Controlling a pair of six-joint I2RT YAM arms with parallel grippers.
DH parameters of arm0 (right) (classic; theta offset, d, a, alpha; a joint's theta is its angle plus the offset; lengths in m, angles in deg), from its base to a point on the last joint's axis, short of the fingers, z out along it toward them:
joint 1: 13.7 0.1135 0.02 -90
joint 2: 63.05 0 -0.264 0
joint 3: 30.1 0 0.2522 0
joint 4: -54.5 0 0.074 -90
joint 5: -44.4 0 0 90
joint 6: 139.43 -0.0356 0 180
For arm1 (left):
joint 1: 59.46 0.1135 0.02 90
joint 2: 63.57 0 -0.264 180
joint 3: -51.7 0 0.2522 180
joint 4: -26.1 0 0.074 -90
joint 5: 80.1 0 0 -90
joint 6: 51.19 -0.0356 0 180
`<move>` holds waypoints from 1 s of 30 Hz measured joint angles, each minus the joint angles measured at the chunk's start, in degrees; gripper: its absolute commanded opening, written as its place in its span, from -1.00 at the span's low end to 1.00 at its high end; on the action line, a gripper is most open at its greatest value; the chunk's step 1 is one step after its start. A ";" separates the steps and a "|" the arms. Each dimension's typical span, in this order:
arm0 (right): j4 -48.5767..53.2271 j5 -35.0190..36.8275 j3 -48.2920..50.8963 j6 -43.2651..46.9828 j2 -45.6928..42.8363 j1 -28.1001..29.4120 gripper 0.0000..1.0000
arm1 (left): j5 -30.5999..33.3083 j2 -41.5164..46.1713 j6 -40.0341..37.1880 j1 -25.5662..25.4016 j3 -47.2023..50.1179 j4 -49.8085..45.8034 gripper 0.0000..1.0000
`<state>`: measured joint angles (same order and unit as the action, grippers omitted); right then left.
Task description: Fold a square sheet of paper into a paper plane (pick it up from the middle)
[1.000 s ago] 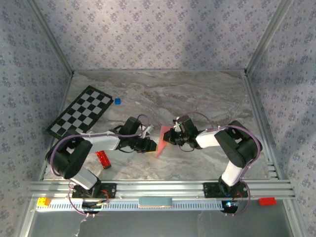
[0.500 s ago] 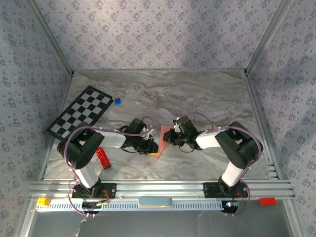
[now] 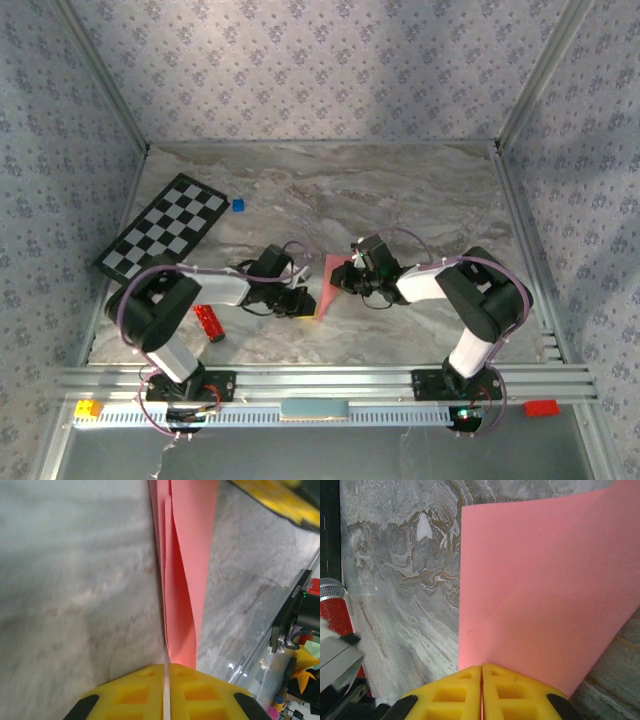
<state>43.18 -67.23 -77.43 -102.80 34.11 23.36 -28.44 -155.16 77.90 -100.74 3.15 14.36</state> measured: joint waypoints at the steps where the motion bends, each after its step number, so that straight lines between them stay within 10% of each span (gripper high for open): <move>1: -0.09 0.02 0.04 -0.22 0.00 0.00 -0.80 | 0.87 2.23 0.00 -0.04 0.00 -1.40 -0.76; 30: -2.38 4.13 0.96 -6.45 -0.31 1.86 -0.80 | 0.68 -8.48 5.05 -0.15 -12.28 0.63 -1.00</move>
<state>40.80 -63.10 -76.46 -109.24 33.80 25.21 -27.77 -163.64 82.95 -100.89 -9.13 15.00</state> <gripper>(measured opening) 0.100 0.046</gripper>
